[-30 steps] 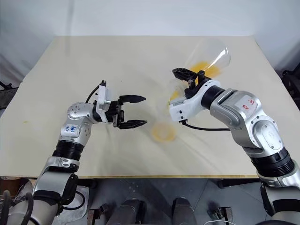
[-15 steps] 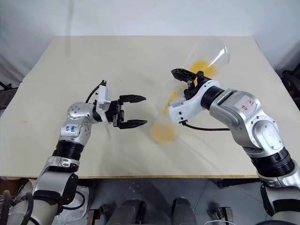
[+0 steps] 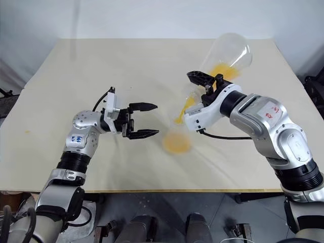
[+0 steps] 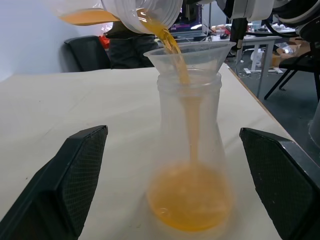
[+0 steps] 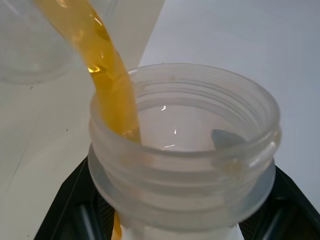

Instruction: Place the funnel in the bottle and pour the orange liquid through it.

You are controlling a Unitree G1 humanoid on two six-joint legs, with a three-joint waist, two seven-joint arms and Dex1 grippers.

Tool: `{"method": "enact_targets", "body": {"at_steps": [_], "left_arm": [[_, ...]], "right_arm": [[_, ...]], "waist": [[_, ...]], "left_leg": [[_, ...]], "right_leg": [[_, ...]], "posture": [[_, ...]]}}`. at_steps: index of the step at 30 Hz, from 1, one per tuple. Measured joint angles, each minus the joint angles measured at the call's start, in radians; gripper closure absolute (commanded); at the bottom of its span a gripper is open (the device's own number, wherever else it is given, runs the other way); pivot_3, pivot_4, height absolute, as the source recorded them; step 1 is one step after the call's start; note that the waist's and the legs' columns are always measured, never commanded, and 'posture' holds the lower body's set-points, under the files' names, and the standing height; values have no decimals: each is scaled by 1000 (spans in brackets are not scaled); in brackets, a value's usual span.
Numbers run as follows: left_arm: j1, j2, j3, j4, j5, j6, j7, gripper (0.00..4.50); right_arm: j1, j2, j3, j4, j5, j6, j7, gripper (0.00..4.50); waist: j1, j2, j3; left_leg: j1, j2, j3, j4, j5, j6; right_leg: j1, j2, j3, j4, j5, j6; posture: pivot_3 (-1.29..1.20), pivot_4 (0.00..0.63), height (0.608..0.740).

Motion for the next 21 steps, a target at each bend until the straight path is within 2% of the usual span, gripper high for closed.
{"method": "enact_targets", "body": {"at_steps": [21], "left_arm": [[1, 9, 0, -12, -1, 36, -13, 0]], "right_arm": [[3, 3, 0, -1, -24, -23, -2, 1972]], "waist": [[0, 0, 0]], "left_leg": [[0, 0, 0, 0, 0, 0]], "right_leg": [[0, 0, 0, 0, 0, 0]], "posture": [[0, 150, 740]]}}
